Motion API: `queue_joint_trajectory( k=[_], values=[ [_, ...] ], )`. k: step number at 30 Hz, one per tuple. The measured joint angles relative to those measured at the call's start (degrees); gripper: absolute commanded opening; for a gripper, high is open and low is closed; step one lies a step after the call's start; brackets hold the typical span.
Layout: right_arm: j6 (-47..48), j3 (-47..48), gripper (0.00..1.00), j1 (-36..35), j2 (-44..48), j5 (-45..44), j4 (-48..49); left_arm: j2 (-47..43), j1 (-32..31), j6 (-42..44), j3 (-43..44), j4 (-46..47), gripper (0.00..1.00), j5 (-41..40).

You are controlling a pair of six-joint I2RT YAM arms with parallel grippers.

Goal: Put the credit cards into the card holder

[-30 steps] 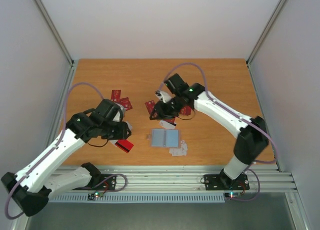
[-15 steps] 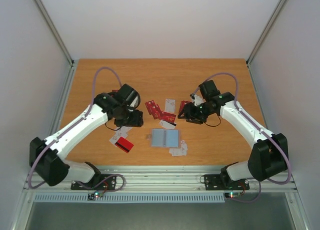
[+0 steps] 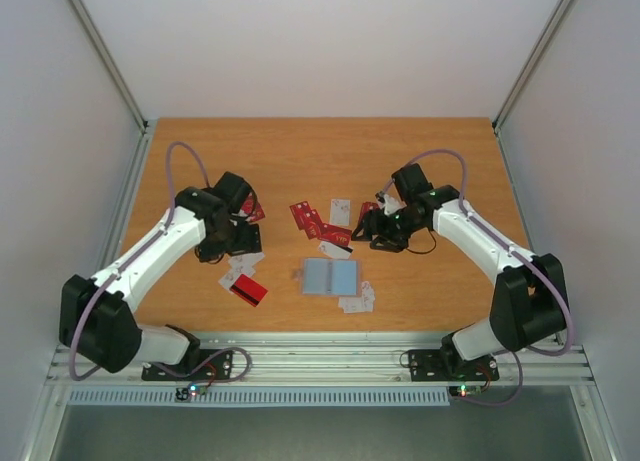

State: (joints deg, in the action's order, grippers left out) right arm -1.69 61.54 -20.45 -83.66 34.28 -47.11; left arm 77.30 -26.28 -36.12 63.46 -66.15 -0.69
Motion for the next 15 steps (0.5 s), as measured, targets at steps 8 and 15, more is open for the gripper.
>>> queue_joint_trajectory(
  k=[8, 15],
  values=[
    [-1.2, 0.4, 0.66, 0.0, -3.9, 0.6, 2.2, 9.0, 6.0, 10.6, 4.4, 2.8, 0.91, 4.0],
    [-1.5, 5.9, 0.67, 3.1, -10.1, 0.5, 3.6, 17.3, 5.9, 13.9, 11.7, 10.4, 0.82, 15.8]
  ],
)
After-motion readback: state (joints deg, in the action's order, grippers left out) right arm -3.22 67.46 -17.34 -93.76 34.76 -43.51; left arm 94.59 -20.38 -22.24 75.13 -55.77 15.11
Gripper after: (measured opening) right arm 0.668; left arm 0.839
